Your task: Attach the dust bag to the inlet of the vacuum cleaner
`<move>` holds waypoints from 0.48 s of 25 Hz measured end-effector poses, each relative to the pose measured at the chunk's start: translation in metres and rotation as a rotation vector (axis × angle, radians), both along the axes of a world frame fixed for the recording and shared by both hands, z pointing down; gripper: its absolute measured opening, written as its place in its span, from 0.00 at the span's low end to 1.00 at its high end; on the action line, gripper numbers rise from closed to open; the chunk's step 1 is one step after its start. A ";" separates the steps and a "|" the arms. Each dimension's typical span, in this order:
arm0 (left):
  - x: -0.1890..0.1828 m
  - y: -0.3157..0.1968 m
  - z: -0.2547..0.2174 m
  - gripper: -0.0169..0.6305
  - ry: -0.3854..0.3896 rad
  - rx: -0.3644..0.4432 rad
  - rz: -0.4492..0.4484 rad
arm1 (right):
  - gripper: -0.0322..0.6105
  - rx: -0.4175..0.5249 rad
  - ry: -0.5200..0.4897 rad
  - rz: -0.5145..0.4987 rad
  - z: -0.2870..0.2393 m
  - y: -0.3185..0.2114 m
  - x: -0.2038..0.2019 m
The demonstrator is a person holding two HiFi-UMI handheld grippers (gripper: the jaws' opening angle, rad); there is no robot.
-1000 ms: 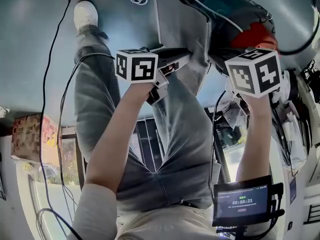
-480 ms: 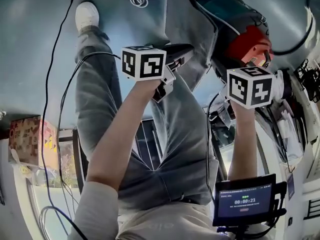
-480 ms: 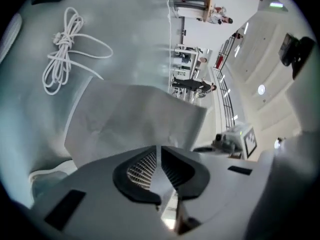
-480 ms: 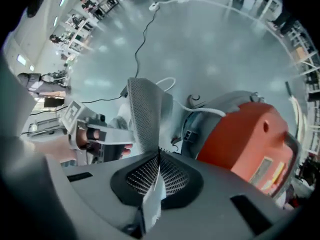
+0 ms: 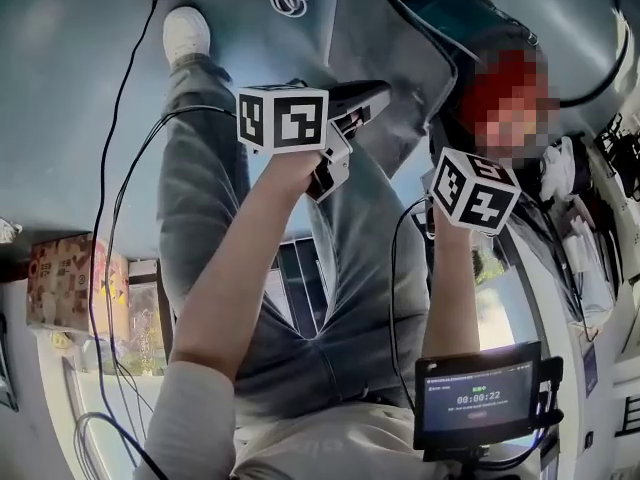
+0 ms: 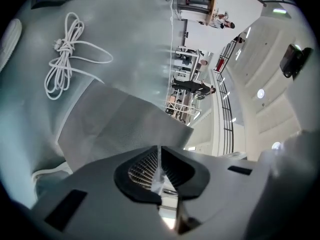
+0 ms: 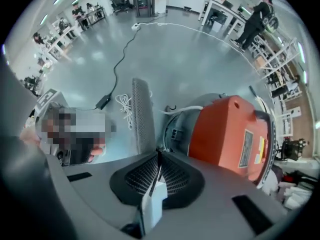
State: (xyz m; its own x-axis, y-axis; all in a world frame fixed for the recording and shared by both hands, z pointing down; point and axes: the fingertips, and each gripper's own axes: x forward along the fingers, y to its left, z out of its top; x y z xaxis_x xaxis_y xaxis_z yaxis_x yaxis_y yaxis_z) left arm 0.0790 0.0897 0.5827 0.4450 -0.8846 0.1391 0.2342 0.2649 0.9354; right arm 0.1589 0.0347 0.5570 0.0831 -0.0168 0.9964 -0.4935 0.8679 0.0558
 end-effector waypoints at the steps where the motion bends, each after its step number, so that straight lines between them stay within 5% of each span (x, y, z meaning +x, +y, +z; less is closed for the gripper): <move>1: -0.007 0.003 -0.007 0.06 -0.008 0.005 -0.001 | 0.08 0.030 -0.005 -0.024 -0.009 0.001 -0.008; 12: -0.030 0.032 -0.020 0.06 -0.040 0.007 0.033 | 0.08 0.095 0.046 -0.035 -0.019 0.003 -0.002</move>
State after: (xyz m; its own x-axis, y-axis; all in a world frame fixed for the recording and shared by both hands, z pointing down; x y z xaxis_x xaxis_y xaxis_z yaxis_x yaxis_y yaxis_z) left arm 0.0495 0.1217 0.5630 0.4681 -0.8707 0.1512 0.1883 0.2654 0.9456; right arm 0.1568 0.0377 0.5376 0.1263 -0.1145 0.9854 -0.4580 0.8744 0.1603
